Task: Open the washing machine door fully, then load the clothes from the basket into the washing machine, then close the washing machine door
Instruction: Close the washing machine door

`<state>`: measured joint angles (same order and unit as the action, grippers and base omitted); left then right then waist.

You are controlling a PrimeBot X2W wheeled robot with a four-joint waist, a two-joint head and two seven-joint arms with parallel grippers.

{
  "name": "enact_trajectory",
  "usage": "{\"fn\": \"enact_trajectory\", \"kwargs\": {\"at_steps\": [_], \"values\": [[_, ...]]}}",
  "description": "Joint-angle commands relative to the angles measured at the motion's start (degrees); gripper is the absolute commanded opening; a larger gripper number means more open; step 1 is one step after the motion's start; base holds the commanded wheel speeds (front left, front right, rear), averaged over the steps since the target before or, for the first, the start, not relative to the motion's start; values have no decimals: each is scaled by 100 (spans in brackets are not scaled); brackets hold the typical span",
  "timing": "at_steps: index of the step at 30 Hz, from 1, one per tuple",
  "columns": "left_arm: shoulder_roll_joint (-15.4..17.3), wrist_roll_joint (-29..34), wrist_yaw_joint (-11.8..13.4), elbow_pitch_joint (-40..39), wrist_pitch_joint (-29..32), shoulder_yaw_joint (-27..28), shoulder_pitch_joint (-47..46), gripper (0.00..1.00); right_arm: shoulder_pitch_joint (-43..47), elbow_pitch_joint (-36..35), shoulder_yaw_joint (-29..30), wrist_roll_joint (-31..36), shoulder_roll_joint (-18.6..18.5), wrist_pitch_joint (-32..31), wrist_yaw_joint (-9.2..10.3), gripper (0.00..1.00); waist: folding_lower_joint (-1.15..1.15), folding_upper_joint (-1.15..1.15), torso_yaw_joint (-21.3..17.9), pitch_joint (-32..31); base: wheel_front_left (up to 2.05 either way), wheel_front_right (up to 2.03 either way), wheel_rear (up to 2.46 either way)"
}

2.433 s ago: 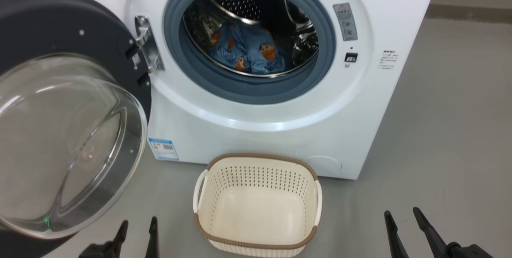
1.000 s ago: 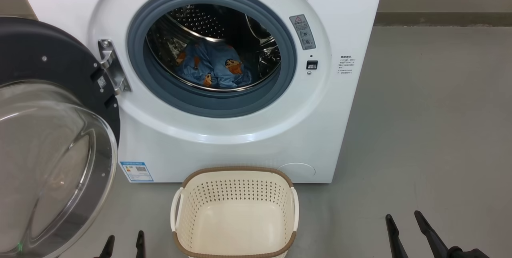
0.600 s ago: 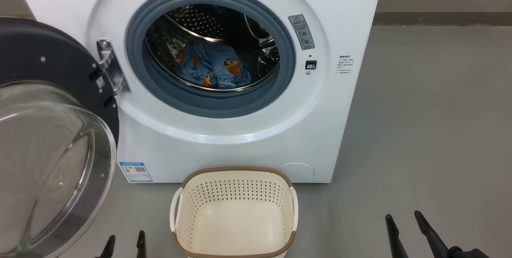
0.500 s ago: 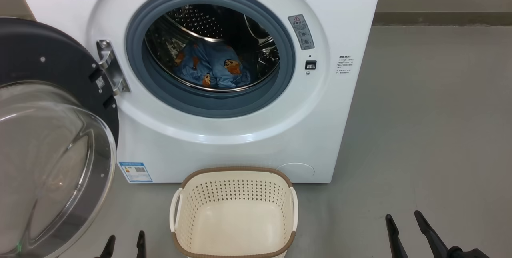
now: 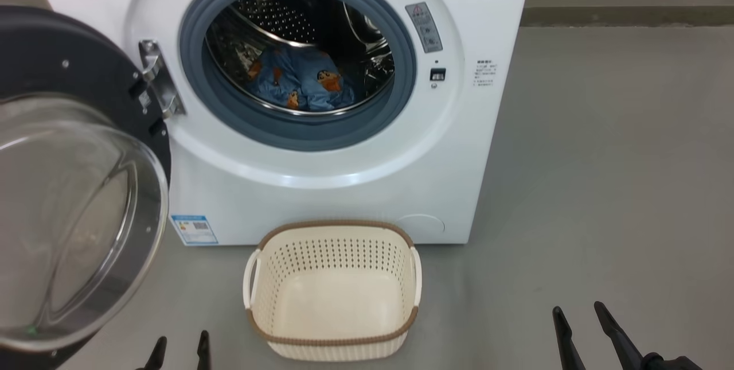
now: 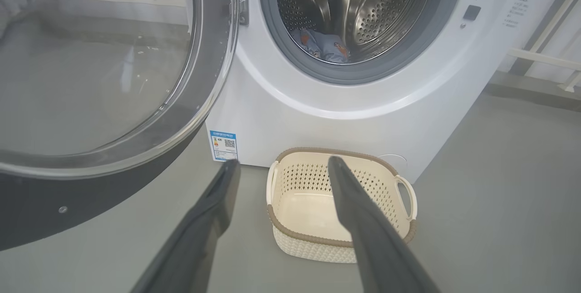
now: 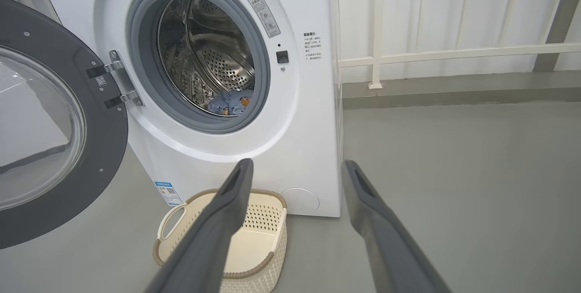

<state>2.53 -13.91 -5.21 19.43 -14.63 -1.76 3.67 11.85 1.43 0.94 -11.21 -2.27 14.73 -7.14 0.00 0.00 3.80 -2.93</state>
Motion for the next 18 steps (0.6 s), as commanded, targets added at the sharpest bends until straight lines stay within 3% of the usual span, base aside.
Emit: {"fn": "enact_trajectory", "kwargs": {"at_steps": [1, 8, 18], "values": [[35, 49, 52, -168, -37, 182, -142, 100, -143, -152, -130, -48, -61, 27, -35, 100, 0, 0, 4, 5, -155, 155, 0], [35, 168, 129, -218, -37, 228, -130, 100, -145, -146, -140, -54, -61, 27, -35, 100, 0, 0, 16, 10, -101, 101, 0], [35, 198, 103, -255, -37, 226, -126, 100, -138, -152, -150, -60, -61, 27, -35, 100, 0, 0, 57, 4, -10, 10, 0]]}}
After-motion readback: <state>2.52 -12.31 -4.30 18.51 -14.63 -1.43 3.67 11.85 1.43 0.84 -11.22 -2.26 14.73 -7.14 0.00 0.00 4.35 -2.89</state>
